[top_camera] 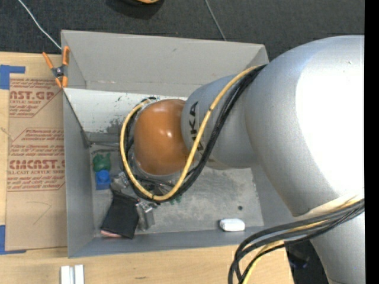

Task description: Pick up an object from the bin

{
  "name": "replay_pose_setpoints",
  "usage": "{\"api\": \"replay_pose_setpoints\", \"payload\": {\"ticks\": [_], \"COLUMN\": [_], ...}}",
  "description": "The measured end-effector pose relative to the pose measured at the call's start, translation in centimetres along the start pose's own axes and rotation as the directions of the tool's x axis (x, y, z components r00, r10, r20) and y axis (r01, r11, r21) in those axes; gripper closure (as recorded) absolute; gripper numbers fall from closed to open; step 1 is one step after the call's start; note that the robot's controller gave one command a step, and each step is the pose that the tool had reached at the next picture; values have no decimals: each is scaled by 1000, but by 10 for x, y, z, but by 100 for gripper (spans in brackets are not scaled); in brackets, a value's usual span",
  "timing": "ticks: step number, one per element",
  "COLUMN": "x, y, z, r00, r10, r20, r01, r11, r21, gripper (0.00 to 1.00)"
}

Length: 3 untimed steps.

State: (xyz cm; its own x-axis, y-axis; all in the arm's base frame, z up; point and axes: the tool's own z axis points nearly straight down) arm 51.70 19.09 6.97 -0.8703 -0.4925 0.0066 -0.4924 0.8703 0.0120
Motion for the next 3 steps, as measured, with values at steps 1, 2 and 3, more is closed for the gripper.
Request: {"api": "replay_pose_setpoints", "payload": {"ticks": [1, 2, 3], "x": [-1, -1, 38], "y": [31, 31, 10], "z": [0, 0, 0], "r00": [993, 993, 1000], "r10": [115, 115, 18], "r20": [0, 0, 1], "r01": [-115, -115, -18], "r11": [993, 993, 1000], "r21": [0, 0, -1], "gripper": [100, 100, 100]}}
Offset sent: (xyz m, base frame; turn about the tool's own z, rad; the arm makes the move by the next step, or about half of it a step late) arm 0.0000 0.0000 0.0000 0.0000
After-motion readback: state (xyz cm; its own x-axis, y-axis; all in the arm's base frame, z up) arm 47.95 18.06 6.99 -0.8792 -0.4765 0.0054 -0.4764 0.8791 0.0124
